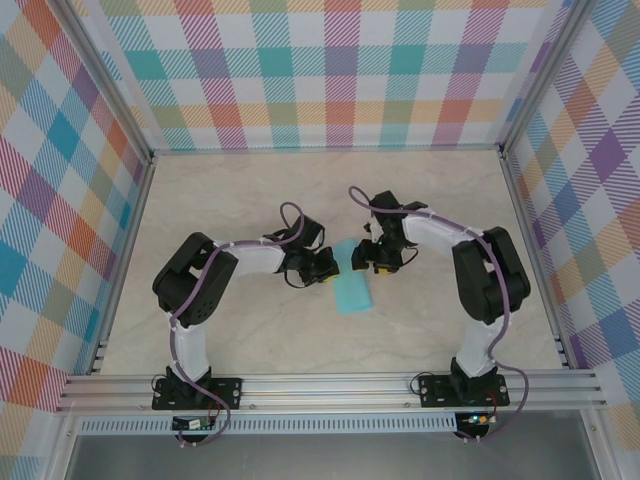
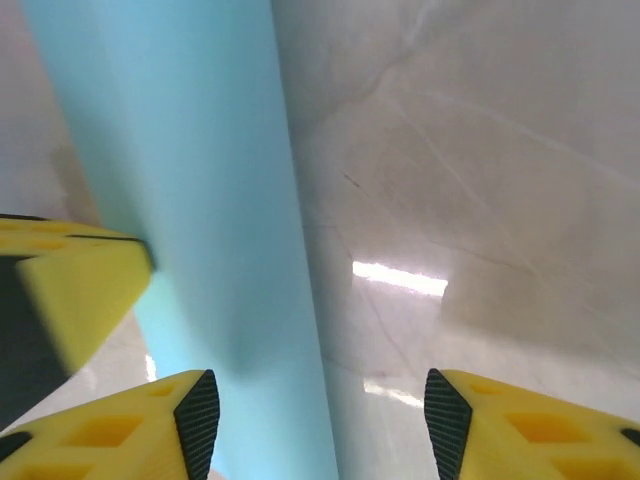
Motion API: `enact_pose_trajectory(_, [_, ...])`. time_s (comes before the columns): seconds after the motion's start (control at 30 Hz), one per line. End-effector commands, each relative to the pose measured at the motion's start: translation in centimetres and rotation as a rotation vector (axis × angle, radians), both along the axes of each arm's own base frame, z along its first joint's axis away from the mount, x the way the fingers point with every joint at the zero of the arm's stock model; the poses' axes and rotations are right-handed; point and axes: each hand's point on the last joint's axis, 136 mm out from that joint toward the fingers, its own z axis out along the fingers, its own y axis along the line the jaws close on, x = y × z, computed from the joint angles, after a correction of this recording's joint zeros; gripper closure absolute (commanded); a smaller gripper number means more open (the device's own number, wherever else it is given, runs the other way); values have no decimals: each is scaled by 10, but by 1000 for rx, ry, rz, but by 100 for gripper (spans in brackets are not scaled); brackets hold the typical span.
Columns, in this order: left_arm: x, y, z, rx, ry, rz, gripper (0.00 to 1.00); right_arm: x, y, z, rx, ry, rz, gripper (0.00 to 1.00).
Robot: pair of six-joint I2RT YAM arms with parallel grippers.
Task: Fold a paper plane with a square sheet of paper (pick it up from the middle)
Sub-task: Hold the square sheet of paper at the center of the table.
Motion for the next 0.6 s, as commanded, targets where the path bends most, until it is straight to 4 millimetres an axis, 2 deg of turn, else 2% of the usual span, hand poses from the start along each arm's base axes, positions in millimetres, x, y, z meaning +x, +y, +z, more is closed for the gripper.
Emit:
enact_pose_trajectory(0.0, [-41,31,-51,194,160,-15,100,15,3,42,68,-122,-63,42])
enact_pose_trajectory(0.07, [-42,33,-53,206,168,-12,100,15,16,50,147,-113,-70,53])
enact_pose_trajectory(0.17, [-43,35,-56,215,177,-8,100,12,35,49,232,-69,-67,73])
enact_pose_trajectory(0.3, [-42,36,-56,222,175,-6,100,9,50,36,247,-26,-47,95])
enact_pose_trajectory(0.37, [-41,35,-56,223,173,-6,100,7,55,29,251,-7,-39,100])
enact_pose_trajectory(0.4, [-47,40,-58,242,197,-6,100,7,57,25,253,4,-35,100])
enact_pose_trajectory(0.57, [-50,43,-61,261,214,-1,100,6,59,9,242,37,-13,100])
